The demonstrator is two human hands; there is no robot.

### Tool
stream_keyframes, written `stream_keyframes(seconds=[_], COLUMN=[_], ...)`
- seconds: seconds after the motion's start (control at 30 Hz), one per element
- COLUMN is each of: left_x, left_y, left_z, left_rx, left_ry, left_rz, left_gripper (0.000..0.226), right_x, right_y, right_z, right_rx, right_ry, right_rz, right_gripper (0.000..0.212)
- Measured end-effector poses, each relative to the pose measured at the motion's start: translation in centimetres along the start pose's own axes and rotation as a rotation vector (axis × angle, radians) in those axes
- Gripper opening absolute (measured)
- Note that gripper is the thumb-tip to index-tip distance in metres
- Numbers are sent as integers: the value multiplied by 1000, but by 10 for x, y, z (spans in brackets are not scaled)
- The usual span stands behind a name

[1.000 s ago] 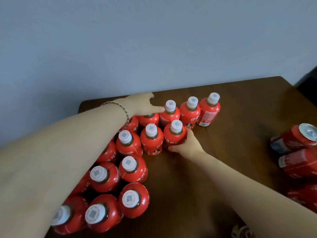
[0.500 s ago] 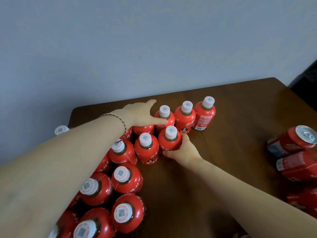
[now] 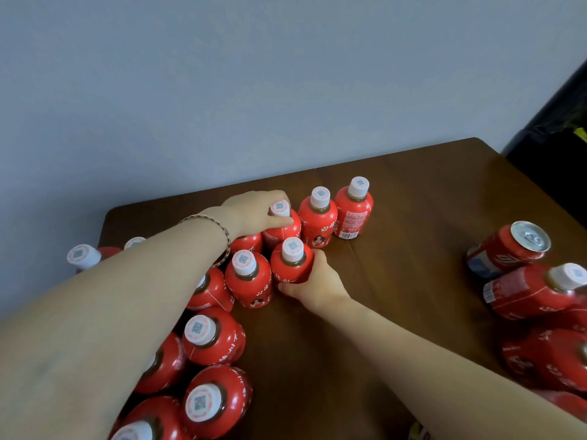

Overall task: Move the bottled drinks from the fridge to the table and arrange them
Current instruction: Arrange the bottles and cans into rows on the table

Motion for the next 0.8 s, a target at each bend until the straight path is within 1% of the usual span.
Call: stream_keyframes(seconds=[0.1, 0.13, 0.17, 0.2, 0.27, 0.3, 0.33, 0.37, 0.4, 0.47, 0.5, 0.53, 0.6, 0.67, 0.8], left_x=[4, 2, -1, -6, -16, -19, -22, -20, -11, 22, 37, 49, 63, 79, 112], left_y=[2, -3, -8, -15, -44, -62, -85, -103, -120, -147, -152, -163, -186, -209, -254], left_z=[-3, -5, -12, -20, -48, -65, -83, -97, -105, -117, -120, -127, -136, -141, -148], left_rx=[-39, -54, -74, -81, -12, 61, 157, 226, 264, 213, 181, 173, 202, 259, 361], left_ry=[-13, -63, -136, -237, -466, -576, -673, -689, -592, -286, -173, -115, -64, -16, 92], left_rz=[54, 43, 22, 7, 80, 106, 111, 109, 85, 18, -3, -29, -55, -75, -113], left_gripper=[56, 59, 59, 55, 40, 33, 27, 24, 22, 19, 19, 18, 21, 29, 39], right_x=[2, 2, 2, -1, -11, -18, -29, -40, -54, -90, -107, -127, -159, -182, -197], right_y=[3, 3, 2, -1, -4, -5, -8, -10, -13, -27, -34, -46, -70, -91, -134], right_z=[0, -2, -5, -10, -25, -34, -47, -58, -72, -106, -116, -132, -154, -171, -194], right_rx=[24, 44, 65, 70, 28, -2, -31, -55, -74, -85, -82, -62, -27, -7, 83], right_ry=[43, 67, 89, 98, 111, 115, 114, 114, 105, 74, 48, 17, -50, -118, -138], right_rz=[-40, -68, -131, -215, -382, -442, -478, -509, -540, -605, -636, -674, -745, -813, -898], right_gripper=[90, 95, 96, 90, 61, 49, 42, 39, 37, 34, 32, 32, 32, 33, 42])
Point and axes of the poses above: each hand's wrist, its own z-axis towards the middle knuckle, its own x-axis out of the palm, y = z × x, the point moved 9 cm from there along z, towards the middle knuckle, and after that the axes turned 4 degrees about x, right-handed, at the moved point
